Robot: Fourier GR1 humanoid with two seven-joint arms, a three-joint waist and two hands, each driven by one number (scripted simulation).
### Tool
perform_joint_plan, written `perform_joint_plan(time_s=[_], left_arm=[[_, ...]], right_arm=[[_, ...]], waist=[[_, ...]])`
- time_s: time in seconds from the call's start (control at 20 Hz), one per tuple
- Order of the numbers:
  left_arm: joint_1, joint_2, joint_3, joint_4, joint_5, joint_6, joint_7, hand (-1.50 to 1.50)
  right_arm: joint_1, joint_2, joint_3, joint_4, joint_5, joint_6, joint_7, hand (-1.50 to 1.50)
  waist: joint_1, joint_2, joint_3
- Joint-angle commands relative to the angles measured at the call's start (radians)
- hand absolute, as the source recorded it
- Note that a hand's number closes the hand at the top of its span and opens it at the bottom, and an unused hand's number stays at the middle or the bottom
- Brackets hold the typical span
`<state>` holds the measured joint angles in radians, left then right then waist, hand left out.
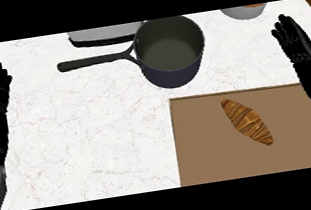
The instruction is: Pick the croissant from the tray and place it in the pot
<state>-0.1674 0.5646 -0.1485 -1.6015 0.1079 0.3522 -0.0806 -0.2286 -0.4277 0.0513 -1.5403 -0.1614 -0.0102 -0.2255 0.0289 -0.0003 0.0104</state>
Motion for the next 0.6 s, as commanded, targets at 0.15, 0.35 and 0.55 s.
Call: perform_joint_plan(time_s=[0.15, 0.35, 0.55], left_arm=[[-0.033, -0.097, 0.014, 0.01, 0.11, -0.016, 0.072, 0.0], [-0.056, -0.148, -0.009, 0.021, 0.172, -0.038, 0.138, 0.0], [-0.081, -0.176, -0.007, 0.031, 0.192, -0.03, 0.175, 0.0]], right_arm=[[-0.182, -0.002, 0.082, 0.212, -0.105, 0.33, -0.105, 1.5], [-0.242, -0.17, 0.162, 0.211, 0.198, 0.346, -0.273, 1.5], [-0.302, -0.087, 0.094, 0.509, 0.057, 0.492, -0.517, -1.5]], waist=[[0.049, 0.027, -0.007], [0.054, 0.04, -0.006], [0.056, 0.038, -0.004]])
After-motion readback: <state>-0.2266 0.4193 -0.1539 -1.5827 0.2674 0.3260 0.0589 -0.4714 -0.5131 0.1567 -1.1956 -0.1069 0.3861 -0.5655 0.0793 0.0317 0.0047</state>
